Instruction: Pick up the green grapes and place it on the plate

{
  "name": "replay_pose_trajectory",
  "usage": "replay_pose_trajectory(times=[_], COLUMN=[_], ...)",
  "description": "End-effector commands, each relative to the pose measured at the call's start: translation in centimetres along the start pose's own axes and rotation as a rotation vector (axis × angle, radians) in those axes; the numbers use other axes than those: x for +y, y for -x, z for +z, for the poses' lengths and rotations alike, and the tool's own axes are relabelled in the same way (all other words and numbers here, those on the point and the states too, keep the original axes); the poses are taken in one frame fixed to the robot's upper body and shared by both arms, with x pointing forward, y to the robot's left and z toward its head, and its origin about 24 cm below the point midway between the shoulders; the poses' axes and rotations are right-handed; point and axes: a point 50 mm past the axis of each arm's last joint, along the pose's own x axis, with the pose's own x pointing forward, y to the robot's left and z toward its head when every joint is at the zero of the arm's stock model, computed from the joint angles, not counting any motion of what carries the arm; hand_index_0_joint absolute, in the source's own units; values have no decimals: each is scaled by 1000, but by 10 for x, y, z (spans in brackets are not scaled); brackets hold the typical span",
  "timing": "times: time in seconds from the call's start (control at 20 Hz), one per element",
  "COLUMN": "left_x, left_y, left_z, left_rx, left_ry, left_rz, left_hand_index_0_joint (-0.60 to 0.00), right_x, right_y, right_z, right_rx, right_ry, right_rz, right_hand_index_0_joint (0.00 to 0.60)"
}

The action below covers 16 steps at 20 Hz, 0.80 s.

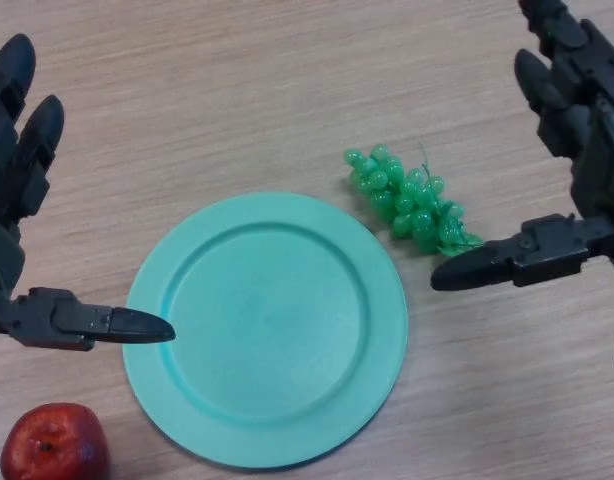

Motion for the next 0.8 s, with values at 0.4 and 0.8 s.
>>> replay_pose_trajectory(times=[0.4,0.8], left_x=[8,15], left_y=[8,10], left_z=[23,24], left_rx=[-168,-116], left_ry=[-67,-61], left_rz=[7,30], left_hand_index_0_joint=[0,0], right_x=[0,9], right_y=[-40,-85], right_z=[19,-16], right_rx=[-201,-155], right_ry=[109,289], right_rz=[-30,-41], right_hand_index_0_joint=[0,0])
